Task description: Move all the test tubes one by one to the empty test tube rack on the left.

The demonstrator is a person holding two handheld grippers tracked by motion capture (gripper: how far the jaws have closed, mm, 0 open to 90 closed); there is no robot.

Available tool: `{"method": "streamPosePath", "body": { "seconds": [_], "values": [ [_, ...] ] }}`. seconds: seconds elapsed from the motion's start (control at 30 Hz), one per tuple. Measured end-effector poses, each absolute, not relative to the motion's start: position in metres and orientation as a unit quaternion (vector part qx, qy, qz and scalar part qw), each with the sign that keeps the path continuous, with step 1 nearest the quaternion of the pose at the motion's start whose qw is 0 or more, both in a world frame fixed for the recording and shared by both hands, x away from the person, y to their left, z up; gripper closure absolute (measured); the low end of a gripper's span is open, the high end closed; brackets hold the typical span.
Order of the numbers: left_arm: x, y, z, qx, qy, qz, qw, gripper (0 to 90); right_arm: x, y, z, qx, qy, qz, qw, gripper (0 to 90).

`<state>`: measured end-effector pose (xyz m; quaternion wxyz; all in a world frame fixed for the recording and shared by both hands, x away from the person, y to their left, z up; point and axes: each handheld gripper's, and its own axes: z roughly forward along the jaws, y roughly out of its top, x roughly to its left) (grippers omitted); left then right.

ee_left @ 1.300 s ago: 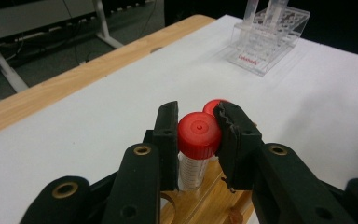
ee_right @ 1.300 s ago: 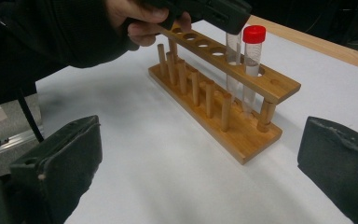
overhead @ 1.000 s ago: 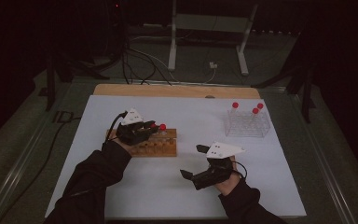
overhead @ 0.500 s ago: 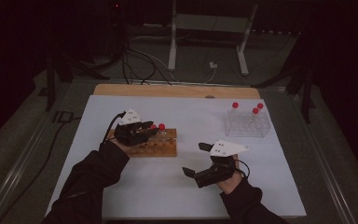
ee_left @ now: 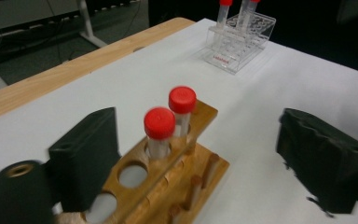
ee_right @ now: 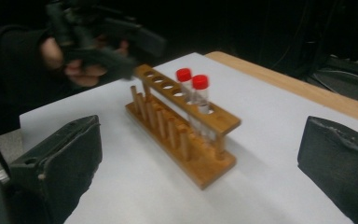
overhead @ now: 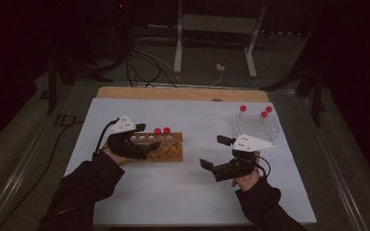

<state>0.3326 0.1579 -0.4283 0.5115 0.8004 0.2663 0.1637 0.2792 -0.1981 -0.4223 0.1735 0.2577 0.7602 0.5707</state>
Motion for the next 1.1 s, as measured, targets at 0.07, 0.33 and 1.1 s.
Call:
{"method": "streamPosePath", "body": {
  "seconds": [0.07, 0.33, 1.1],
  "values": [
    [0.325, 0.16, -0.428, 0.799, 0.265, 0.158, 0.516, 3.5, 0.282, -0.204, -0.419, 0.263, 0.755, 0.571, 0.184, 0.0],
    [0.3, 0.165, -0.434, 0.8, 0.245, 0.144, 0.528, 1.5, 0.3, -0.238, -0.411, 0.302, 0.736, 0.556, 0.241, 0.0],
    [0.272, 0.165, -0.458, 0.808, 0.226, 0.115, 0.532, 1.5, 0.363, -0.339, -0.455, 0.482, 0.663, 0.463, 0.336, 15.7]
  ]
}}
